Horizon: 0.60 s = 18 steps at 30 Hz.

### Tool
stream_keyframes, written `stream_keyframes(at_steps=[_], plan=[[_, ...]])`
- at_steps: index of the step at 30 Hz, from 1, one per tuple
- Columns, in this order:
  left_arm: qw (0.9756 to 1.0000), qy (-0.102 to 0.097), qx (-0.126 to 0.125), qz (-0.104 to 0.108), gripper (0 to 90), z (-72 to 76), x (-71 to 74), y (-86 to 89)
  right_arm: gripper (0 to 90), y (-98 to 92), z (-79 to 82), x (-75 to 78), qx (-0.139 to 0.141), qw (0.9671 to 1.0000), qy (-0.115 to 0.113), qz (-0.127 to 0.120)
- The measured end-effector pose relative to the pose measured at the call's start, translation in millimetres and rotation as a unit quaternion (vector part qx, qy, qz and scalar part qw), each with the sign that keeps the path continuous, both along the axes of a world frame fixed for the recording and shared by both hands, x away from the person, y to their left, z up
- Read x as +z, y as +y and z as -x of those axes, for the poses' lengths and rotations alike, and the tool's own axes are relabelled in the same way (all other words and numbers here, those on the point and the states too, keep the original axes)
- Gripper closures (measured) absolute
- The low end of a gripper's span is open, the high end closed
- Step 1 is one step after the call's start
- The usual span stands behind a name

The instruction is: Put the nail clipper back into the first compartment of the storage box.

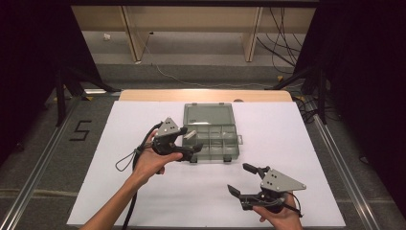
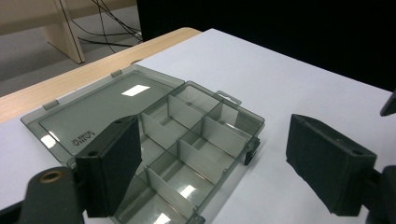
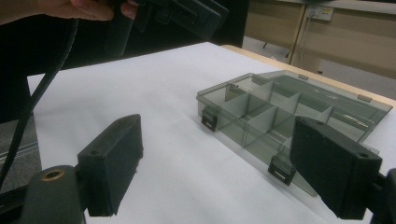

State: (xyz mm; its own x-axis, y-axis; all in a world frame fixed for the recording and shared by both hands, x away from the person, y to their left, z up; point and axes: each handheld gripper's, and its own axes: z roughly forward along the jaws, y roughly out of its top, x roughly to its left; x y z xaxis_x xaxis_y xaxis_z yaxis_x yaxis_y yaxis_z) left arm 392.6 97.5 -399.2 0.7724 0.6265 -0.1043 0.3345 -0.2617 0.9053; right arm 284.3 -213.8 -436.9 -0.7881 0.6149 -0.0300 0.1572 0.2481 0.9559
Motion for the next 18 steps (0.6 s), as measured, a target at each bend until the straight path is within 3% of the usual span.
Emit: stream_keyframes(at_steps=[13,18], plan=[[0.9993,-0.014,-0.003,0.035,17.8,18.1,-11.1,14.1,18.4,0.4,0.9,0.6,0.001,1.0,0.003,0.002],[0.9991,-0.023,-0.012,0.035,17.1,24.8,-14.6,16.6,18.3,0.2,0.3,0.4,0.0,1.0,-0.003,0.001]])
